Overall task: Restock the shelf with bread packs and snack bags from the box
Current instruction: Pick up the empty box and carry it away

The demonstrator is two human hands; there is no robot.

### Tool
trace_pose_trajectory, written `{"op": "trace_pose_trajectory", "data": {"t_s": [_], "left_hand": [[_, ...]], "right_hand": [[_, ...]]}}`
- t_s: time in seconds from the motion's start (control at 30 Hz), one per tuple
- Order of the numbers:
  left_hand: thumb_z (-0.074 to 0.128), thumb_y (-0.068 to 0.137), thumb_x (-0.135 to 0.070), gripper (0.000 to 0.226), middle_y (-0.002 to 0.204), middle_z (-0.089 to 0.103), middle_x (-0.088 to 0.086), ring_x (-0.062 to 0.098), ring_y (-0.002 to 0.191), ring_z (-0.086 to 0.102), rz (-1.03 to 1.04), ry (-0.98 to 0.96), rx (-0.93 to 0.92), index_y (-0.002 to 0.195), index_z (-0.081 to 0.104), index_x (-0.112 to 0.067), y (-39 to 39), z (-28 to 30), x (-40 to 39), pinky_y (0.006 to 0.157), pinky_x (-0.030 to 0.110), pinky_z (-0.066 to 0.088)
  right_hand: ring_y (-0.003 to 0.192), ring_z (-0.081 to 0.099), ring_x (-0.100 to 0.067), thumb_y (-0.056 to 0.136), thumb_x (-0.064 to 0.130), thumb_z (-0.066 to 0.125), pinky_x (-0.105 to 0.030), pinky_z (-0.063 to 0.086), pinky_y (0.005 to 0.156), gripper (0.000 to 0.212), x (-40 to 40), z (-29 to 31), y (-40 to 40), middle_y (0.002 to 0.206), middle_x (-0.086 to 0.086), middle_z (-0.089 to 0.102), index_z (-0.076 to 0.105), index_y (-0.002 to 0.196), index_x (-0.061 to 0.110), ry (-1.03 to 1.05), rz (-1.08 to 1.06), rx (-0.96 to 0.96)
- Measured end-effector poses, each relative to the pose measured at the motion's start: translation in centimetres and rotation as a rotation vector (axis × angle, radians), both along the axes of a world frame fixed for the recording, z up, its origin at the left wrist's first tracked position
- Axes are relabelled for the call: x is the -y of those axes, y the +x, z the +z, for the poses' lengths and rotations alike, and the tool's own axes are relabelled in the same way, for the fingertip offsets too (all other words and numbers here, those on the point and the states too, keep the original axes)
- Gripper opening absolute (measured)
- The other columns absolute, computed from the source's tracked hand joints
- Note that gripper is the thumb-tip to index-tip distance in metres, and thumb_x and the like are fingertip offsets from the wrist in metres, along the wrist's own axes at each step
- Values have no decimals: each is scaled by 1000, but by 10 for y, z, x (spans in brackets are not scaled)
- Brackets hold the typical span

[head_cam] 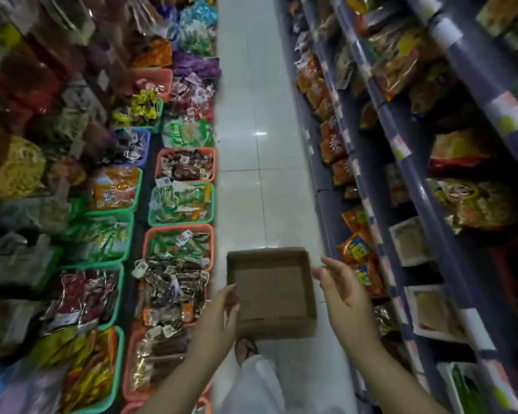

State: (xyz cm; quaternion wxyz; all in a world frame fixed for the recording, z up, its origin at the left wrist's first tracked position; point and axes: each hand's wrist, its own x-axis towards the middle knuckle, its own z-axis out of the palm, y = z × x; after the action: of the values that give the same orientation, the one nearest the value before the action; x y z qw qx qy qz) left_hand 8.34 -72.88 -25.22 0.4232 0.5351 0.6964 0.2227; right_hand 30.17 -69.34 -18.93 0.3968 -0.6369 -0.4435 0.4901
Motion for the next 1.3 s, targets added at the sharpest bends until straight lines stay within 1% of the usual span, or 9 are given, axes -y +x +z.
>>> {"op": "trace_pose_trajectory", "data": {"t_s": [0.07, 0.27, 0.5, 0.6, 0.73, 0.8, 1.0, 1.2, 1.3], "left_hand": [[52, 96, -19, 41, 115, 56, -18, -4, 104, 53, 39, -28, 20, 134, 42, -31, -7, -31, -12, 82, 3, 36], [51, 96, -16, 51, 127, 55, -10, 2, 111, 53, 233, -184, 88, 144, 35, -25, -18, -144, -32, 92, 21, 42], [53, 96, -22, 53, 143, 47, -2, 17, 122, 49, 536, -320, 151, 144, 33, -31, -13, -290, -46, 104, 43, 41], [54, 95, -22, 54, 141, 46, -6, 19, 125, 49, 520, -309, 85, 144, 33, -34, -12, -352, -51, 105, 46, 41], [52, 96, -16, 59, 142, 38, -11, 8, 129, 39, 442, -265, 59, 146, 28, -34, -9, -422, -62, 103, 29, 36], [53, 95, -19, 63, 151, 34, -7, 11, 137, 33, 375, -244, 3, 146, 24, -41, -13, -458, -69, 112, 36, 32], [52, 96, -20, 74, 158, 20, -7, 10, 141, 23, 411, -265, -36, 148, 6, -45, -7, -527, -79, 116, 37, 23], [50, 97, -19, 77, 156, 26, -2, 21, 138, 35, 336, -318, -185, 144, -1, -52, -12, -552, -81, 112, 41, 29], [46, 98, -13, 80, 152, 34, 8, 33, 128, 46, 243, -374, -246, 141, -6, -58, -16, -550, -85, 104, 52, 41]], "right_hand": [[105, 62, -1, 85, 49, 52, -12, 49, 82, 28, -11, -39, 2, 112, 9, 66, 56, 112, 39, -40, -11, 27], [113, 57, 0, 93, 22, 54, -21, 47, 93, 33, -31, -173, 12, 122, 12, 60, 51, 125, 30, -175, 42, 105], [114, 54, -9, 97, 13, 49, -8, 43, 86, 32, -55, -338, 46, 124, 2, 58, 51, 129, 17, -278, -95, 261], [113, 52, -9, 98, 18, 48, 0, 38, 77, 37, -70, -408, 63, 130, 0, 56, 47, 135, 17, -312, -168, 305], [129, 45, -15, 99, 22, 46, -32, 40, 105, 42, -78, -489, 88, 142, 0, 46, 40, 140, 22, -333, -72, 382], [132, 40, -16, 98, 23, 46, -36, 36, 109, 45, -82, -523, 97, 146, 0, 41, 36, 143, 23, -342, -17, 420], [138, 33, -13, 98, 22, 46, -39, 31, 114, 52, -89, -596, 122, 152, 3, 34, 28, 147, 27, -340, -13, 456], [140, 30, -13, 99, 22, 45, -42, 30, 115, 58, -84, -630, 132, 154, 5, 29, 18, 149, 35, -309, 115, 451], [132, 42, -17, 100, 22, 42, -41, 39, 108, 61, -85, -633, 130, 152, 0, 35, 11, 150, 38, -324, 185, 438]]}}
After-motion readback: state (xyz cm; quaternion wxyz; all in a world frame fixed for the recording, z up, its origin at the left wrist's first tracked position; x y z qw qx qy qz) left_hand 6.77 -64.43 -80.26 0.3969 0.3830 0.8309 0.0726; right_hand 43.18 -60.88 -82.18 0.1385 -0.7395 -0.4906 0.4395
